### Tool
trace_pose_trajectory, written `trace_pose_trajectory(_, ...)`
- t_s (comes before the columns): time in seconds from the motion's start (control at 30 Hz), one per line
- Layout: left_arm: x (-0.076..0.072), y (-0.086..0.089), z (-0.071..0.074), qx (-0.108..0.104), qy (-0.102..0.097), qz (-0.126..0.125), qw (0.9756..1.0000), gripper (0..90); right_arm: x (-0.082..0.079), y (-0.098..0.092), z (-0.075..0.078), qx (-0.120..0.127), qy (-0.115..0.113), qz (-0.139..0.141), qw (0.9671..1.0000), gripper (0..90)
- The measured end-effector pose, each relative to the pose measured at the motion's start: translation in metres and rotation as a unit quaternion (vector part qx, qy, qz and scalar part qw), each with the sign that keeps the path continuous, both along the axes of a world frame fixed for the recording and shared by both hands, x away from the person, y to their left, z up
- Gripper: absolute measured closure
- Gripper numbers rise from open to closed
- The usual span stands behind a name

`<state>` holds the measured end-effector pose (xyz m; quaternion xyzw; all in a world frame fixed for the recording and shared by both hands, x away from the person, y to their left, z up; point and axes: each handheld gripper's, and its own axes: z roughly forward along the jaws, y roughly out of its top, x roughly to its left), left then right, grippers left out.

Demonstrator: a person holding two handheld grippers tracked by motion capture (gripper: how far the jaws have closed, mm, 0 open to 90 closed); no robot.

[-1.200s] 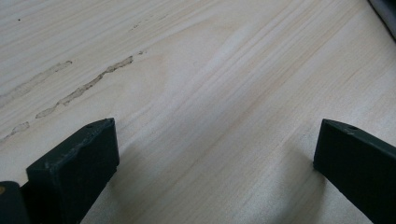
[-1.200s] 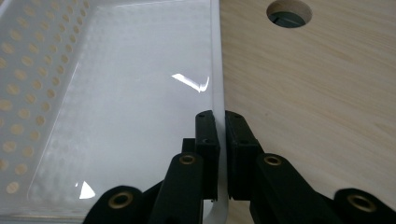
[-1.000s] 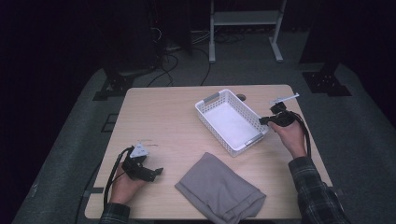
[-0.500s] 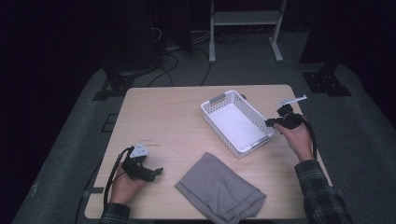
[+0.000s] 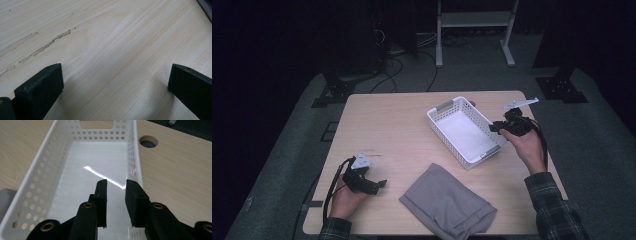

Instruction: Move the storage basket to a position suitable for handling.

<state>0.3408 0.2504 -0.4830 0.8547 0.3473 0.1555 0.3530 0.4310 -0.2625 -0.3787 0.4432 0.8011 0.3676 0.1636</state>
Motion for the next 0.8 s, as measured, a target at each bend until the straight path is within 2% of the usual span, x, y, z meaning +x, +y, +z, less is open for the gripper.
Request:
trace_pose_trajectory(0.33,0.000,0.000,0.000,-0.001,0.001,0.000,1.0000,0.0,0.000,0.038,0.002,0.013,-0.005,0.039,0.9992,67.4)
trace_pose_trajectory(0.8,0.000,0.000,0.000,0.000,0.000,-0.001,1.0000,0.0,0.007,0.092,-0.002,0.021,0.001,0.090,0.9957,66.1)
